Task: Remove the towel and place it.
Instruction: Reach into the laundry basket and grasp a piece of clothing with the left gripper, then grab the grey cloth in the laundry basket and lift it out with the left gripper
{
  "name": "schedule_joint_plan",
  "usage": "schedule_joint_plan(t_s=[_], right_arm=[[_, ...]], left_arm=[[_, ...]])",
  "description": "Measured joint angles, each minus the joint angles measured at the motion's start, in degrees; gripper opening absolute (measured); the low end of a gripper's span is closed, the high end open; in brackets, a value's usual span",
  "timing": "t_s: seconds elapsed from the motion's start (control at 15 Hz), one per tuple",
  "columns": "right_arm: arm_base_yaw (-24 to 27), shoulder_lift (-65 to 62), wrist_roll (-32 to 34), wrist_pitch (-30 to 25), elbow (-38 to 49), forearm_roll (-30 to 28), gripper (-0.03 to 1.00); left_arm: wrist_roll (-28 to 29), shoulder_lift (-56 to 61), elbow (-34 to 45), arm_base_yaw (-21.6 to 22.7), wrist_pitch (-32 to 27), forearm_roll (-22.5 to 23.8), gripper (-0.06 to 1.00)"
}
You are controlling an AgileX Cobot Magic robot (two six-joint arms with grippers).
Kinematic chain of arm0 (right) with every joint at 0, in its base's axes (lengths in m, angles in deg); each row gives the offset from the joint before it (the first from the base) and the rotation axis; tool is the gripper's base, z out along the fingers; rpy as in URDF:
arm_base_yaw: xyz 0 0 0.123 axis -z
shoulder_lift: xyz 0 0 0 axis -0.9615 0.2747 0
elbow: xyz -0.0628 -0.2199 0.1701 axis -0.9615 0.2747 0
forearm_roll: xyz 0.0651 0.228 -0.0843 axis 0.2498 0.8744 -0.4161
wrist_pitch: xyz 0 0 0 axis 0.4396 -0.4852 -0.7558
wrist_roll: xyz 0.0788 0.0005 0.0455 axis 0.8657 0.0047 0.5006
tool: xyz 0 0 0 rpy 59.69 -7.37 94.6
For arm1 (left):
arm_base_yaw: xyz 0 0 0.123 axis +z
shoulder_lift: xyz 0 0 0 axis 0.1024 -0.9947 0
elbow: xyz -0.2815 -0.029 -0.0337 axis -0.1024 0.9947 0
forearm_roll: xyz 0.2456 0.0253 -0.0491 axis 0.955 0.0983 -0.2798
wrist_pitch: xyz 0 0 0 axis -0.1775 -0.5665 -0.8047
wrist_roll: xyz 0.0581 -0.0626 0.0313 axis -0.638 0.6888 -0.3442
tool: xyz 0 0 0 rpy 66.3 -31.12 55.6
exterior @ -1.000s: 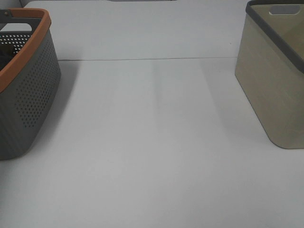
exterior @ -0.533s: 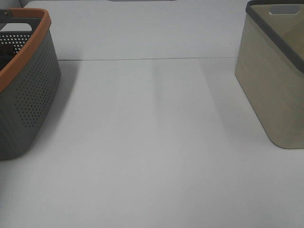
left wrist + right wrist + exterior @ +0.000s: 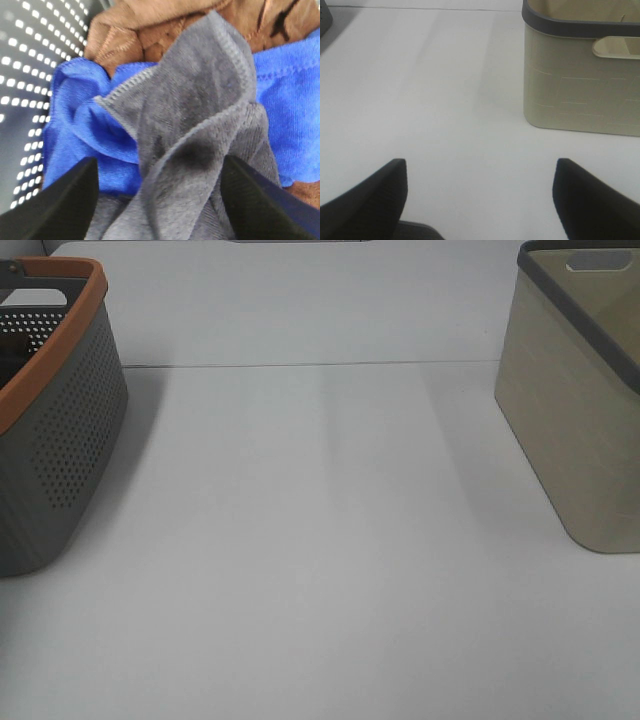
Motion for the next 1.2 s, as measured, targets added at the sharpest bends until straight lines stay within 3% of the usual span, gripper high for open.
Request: schedule_joint_plan(t_s=[0.27, 0.67, 1.07, 1.2], right_arm=[[0.0, 0.0, 0.0, 0.0, 0.0, 0.0, 0.76], [0.0, 0.0, 0.0, 0.0, 0.0, 0.0, 0.76], [0.0, 0.0, 0.0, 0.0, 0.0, 0.0, 0.76], [0.0, 0.0, 0.0, 0.0, 0.0, 0.0, 0.76]], left_arm=[[-0.1, -0.5, 0.0, -0.7, 0.1, 0.1, 0.58], [0.0, -0.5, 0.0, -0.7, -3.5, 4.5, 0.51], [0.1, -0.7, 0.0, -0.7, -4.5, 5.6, 0.23], [0.1, -1.7, -0.1, -0.7, -4.5, 5.7, 0.03]])
